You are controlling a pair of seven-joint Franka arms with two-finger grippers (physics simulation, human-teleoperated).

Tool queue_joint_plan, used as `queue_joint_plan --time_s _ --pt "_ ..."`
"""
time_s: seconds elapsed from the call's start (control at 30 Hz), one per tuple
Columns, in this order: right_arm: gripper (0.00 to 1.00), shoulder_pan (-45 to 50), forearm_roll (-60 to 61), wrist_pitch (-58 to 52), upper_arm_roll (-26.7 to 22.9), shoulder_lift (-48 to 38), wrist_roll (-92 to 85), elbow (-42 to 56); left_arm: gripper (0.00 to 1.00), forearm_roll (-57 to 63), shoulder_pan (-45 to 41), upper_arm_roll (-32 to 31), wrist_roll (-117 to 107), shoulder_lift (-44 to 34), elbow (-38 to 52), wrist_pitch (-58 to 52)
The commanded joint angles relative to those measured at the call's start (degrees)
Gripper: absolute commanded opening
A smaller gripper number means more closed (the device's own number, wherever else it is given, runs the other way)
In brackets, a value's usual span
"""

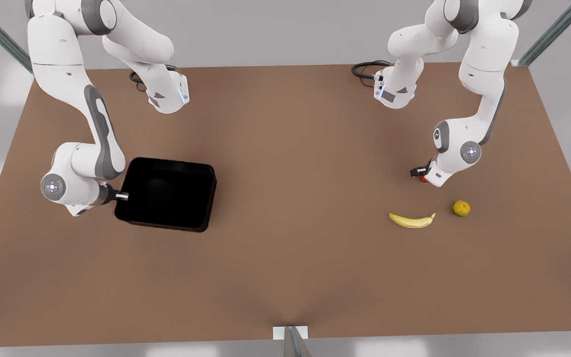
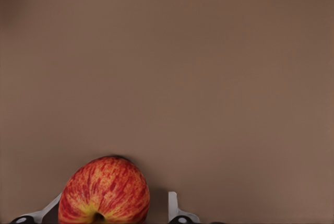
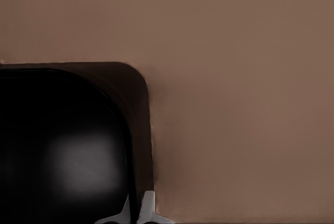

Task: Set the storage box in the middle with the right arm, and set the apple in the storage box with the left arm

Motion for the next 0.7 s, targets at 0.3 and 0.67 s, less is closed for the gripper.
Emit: queue_joint_plan --time_s 0.3,0.67 --pt "0.21 8.38 4.32 -1.3 13.45 4.04 12.8 7.08 0.7 0.01 0.02 0.03 0.0 0.0 -0.03 0.0" --pt "0.21 26.14 6.61 -1.03 10.91 25.31 20.36 33.97 0.7 0.01 0.02 0.03 -0.09 0.61 0.93 0.18"
